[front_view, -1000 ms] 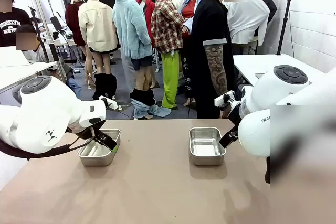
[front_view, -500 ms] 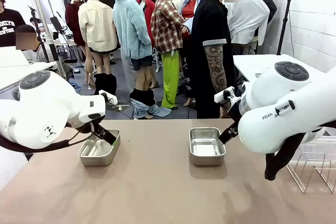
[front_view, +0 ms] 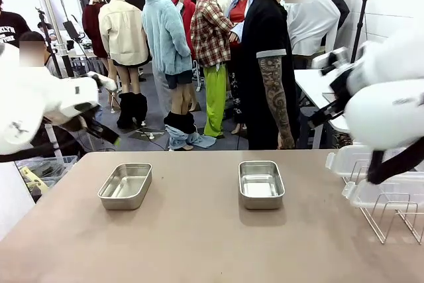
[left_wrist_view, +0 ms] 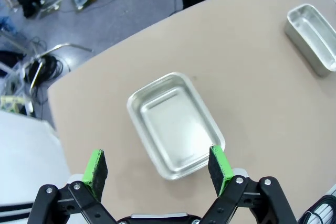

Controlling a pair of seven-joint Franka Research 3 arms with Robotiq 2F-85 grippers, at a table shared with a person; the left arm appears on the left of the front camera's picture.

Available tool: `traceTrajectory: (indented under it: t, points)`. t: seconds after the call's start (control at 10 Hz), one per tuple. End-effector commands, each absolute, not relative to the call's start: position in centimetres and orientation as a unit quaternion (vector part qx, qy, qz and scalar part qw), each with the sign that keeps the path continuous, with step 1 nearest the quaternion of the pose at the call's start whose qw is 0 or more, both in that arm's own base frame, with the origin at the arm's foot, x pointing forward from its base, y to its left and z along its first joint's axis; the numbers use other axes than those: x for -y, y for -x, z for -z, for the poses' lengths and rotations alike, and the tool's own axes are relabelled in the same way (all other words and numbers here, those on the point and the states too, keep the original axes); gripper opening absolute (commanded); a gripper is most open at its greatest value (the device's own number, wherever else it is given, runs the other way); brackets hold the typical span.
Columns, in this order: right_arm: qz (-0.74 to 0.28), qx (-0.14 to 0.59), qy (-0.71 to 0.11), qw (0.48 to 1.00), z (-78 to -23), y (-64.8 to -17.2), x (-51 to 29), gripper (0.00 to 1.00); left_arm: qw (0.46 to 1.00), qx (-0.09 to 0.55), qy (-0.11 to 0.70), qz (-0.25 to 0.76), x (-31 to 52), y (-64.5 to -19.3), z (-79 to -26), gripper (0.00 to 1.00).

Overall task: Place the bread in airtight containers.
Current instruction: Lift both Airtight Container.

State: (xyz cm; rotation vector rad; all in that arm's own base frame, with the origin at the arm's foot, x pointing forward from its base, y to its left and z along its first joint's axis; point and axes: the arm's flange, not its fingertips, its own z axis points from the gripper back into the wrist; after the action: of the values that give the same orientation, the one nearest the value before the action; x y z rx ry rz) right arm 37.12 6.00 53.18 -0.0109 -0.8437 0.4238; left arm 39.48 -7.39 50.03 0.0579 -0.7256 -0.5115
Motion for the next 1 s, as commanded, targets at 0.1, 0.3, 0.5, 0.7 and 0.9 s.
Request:
traceTrajectory:
  t: [0.1,0.3,0.5,0.7,0.9]
  points:
    - [-0.102,0.408,-0.036,0.907,-53.0,-30.7,5.5,1.0,0.931,0.312,-0.025,0.187,0.8,-40.7,-51.2,1.0]
    - [-0.038,0.369,-0.044,0.928,-52.1,-29.5,11.1,1.0,0.944,0.295,-0.025,0.145,-1.3,-42.2,-50.5,1.0]
    - [0.048,0.33,-0.033,0.942,-50.4,-29.5,14.5,1.0,0.94,0.311,-0.019,0.135,-1.9,-41.7,-50.6,1.0]
    - [0.019,0.35,-0.04,0.936,-53.2,-30.3,16.0,1.0,0.941,0.312,-0.027,0.128,-1.1,-41.2,-50.1,1.0]
    - [0.019,0.35,-0.04,0.936,-53.2,-30.3,16.0,1.0,0.942,0.303,-0.023,0.14,-2.2,-41.7,-50.4,1.0]
